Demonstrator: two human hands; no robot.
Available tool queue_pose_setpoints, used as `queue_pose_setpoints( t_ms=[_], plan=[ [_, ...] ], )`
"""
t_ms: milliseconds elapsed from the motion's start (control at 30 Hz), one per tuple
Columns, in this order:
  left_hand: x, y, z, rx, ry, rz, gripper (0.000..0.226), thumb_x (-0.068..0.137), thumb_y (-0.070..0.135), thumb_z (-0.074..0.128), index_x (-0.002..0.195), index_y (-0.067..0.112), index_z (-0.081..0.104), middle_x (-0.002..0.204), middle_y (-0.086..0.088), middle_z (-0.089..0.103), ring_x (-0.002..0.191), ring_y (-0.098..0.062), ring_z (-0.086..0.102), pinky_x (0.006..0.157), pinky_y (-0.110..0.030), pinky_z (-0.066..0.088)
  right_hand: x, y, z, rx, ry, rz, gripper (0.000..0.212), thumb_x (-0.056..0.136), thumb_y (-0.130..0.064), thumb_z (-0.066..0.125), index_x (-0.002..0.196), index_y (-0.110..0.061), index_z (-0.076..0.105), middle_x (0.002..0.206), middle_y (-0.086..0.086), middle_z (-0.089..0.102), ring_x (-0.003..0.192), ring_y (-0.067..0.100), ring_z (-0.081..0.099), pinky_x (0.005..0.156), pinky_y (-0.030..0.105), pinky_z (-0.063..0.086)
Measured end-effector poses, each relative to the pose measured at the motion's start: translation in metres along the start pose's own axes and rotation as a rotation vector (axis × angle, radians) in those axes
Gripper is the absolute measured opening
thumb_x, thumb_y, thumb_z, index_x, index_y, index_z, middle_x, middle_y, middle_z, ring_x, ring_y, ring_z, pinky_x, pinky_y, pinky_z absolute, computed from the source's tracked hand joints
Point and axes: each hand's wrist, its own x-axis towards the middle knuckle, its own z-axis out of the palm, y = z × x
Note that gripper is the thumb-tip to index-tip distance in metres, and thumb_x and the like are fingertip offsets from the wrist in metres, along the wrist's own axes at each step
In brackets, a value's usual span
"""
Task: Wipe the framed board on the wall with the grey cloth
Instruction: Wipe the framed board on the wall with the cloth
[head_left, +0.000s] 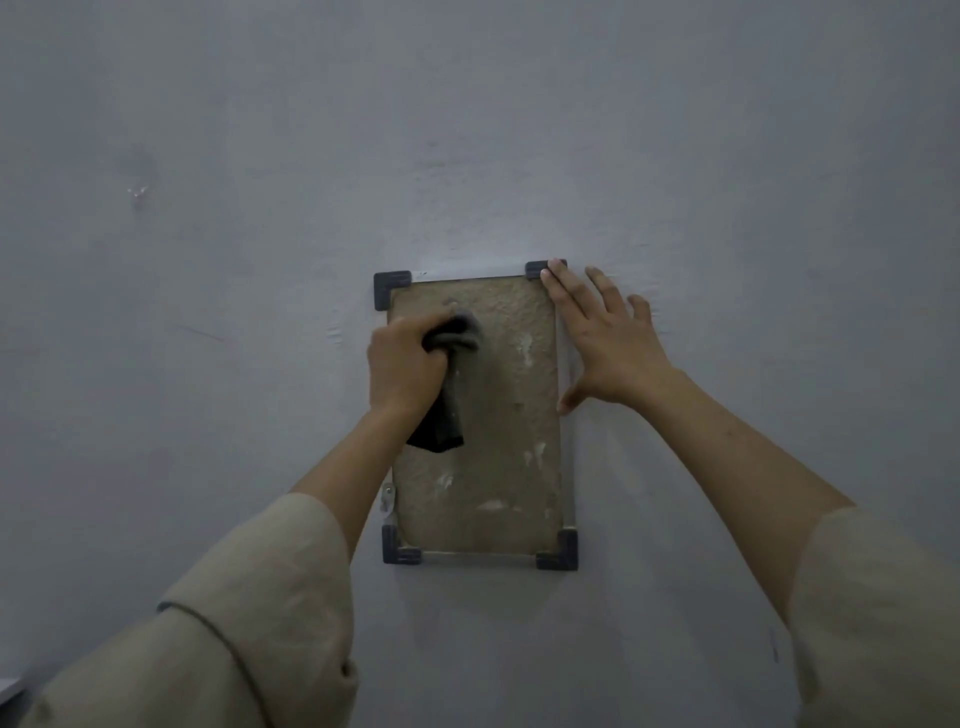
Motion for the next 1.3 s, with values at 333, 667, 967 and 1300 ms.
queue_pose_setpoints(
  t_ms=[333,667,967,1300],
  plan=[
    [-0.005,-0.015,-0.008,-0.013,0.172,-0.253,0.049,0.074,-0.006,0.049,0.107,0.023,0.069,0.102,-0.011,0.072,0.094,-0.028,0.064,0.084,-0.03,0.05,-0.001,0.001,0.0,-0.001,0.002,-0.002,0.141,0.05,-0.054,0.083,0.146,-0.021,-0.016,0.155,-0.007,-0.018,0.143,0.024,-0.01,0.111,0.056,0.015],
    [-0.001,-0.029,-0.018,-0.046,0.068,-0.186,0.046,0.073,-0.007,0.05,0.106,0.018,0.069,0.105,-0.009,0.071,0.1,-0.023,0.064,0.086,-0.024,0.049,0.001,0.0,0.0,0.002,-0.001,0.006,0.142,0.049,-0.053,0.084,0.145,-0.022,-0.016,0.155,-0.007,-0.018,0.143,0.025,-0.01,0.111,0.057,0.015],
    [-0.008,-0.034,-0.018,-0.019,0.067,-0.171,0.048,0.073,-0.009,0.049,0.108,0.018,0.069,0.106,-0.01,0.071,0.099,-0.022,0.064,0.086,-0.024,0.048,0.0,0.0,0.001,-0.004,0.001,0.001,0.141,0.05,-0.054,0.083,0.146,-0.022,-0.016,0.155,-0.007,-0.018,0.143,0.024,-0.01,0.111,0.057,0.016],
    [-0.021,-0.033,-0.013,-0.011,0.022,-0.089,0.049,0.071,-0.008,0.051,0.108,0.019,0.069,0.104,-0.01,0.072,0.095,-0.024,0.064,0.086,-0.026,0.049,0.0,0.0,0.001,0.005,0.0,0.006,0.141,0.05,-0.053,0.083,0.146,-0.022,-0.015,0.155,-0.007,-0.018,0.143,0.024,-0.01,0.111,0.057,0.016]
  ],
)
